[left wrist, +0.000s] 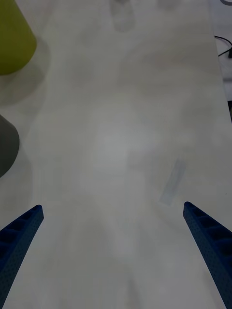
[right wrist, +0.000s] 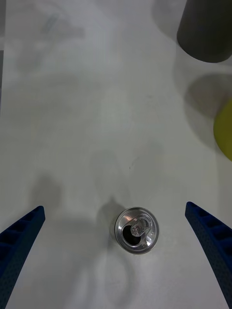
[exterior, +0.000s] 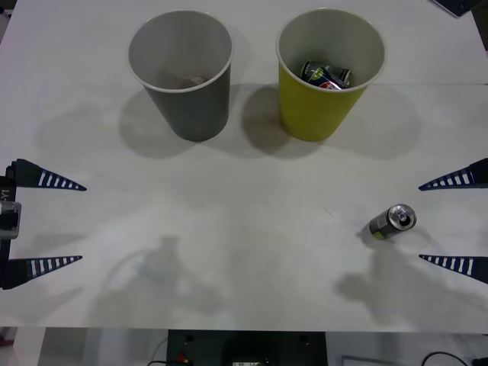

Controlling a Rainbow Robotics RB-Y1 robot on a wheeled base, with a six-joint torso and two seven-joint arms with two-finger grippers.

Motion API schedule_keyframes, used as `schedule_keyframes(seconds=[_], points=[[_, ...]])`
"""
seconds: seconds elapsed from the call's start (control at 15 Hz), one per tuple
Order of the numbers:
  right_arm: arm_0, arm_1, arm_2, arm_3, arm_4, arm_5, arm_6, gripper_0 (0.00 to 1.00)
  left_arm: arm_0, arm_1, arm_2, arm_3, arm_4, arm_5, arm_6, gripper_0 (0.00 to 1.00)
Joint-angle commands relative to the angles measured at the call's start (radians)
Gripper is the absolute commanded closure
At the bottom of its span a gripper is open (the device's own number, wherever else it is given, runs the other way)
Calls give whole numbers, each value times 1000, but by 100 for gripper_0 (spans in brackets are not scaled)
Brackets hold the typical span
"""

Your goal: Put the can into the green bin and the plastic bottle into the gray bin

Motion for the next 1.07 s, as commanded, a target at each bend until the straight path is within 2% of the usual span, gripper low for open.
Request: schedule_keyframes(seconds=[0.07, 0.67, 0.87, 1.07], points=[[0, 0, 0, 0, 0, 0, 0, 0, 0, 0, 0, 0, 0, 0, 0, 0], [-7, 2, 10, 93, -88, 5, 67, 0, 0, 0, 0, 0, 0, 0, 0, 0], [-61, 50, 9, 163, -97, -54, 115, 0, 0, 0, 0, 0, 0, 0, 0, 0], [-95, 58, 9, 252, -132, -111, 224, 0, 0, 0, 0, 0, 0, 0, 0, 0]])
